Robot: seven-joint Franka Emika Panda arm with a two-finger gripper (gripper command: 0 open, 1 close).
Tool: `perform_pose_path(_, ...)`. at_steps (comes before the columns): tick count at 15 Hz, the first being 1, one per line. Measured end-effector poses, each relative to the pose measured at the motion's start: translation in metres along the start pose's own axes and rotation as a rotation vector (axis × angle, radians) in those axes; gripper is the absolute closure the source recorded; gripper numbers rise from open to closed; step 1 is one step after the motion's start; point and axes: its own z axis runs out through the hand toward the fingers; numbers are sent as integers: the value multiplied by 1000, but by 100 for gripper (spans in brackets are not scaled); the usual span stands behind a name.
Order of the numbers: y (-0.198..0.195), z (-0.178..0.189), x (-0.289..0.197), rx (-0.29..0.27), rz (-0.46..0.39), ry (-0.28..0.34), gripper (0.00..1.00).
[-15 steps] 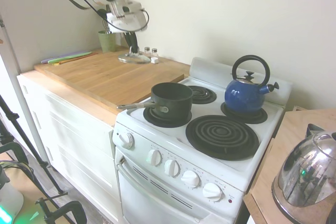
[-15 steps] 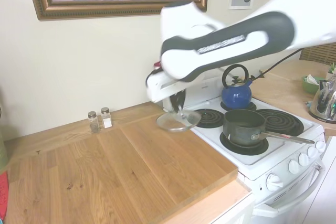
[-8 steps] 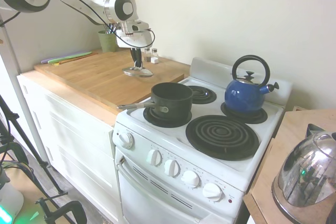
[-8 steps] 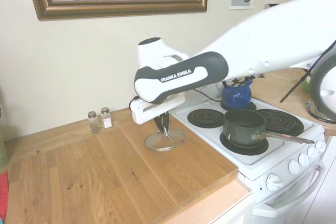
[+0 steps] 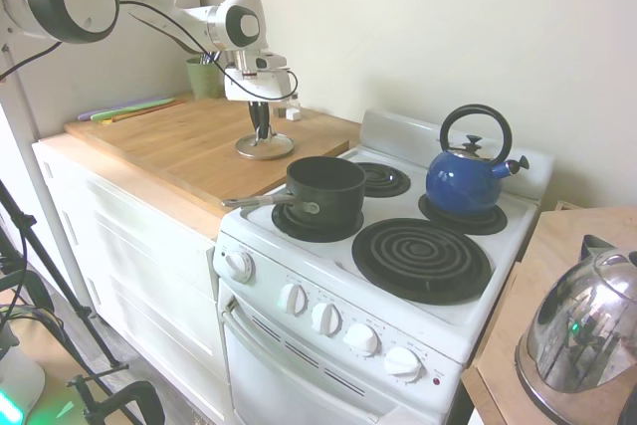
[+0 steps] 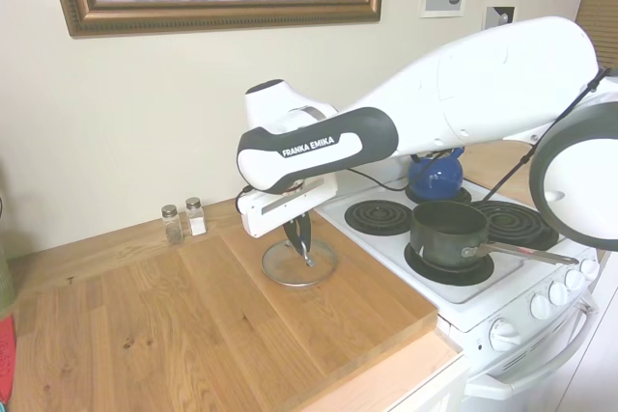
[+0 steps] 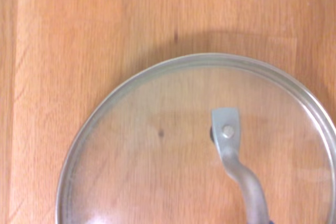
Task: Uncover the lid of the pot
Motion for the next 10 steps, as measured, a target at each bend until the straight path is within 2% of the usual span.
perform_pose_path(7,3,-6,6,10,-7,13,0)
perform_pose_path(10,10,-35,5,74,-22,33,0)
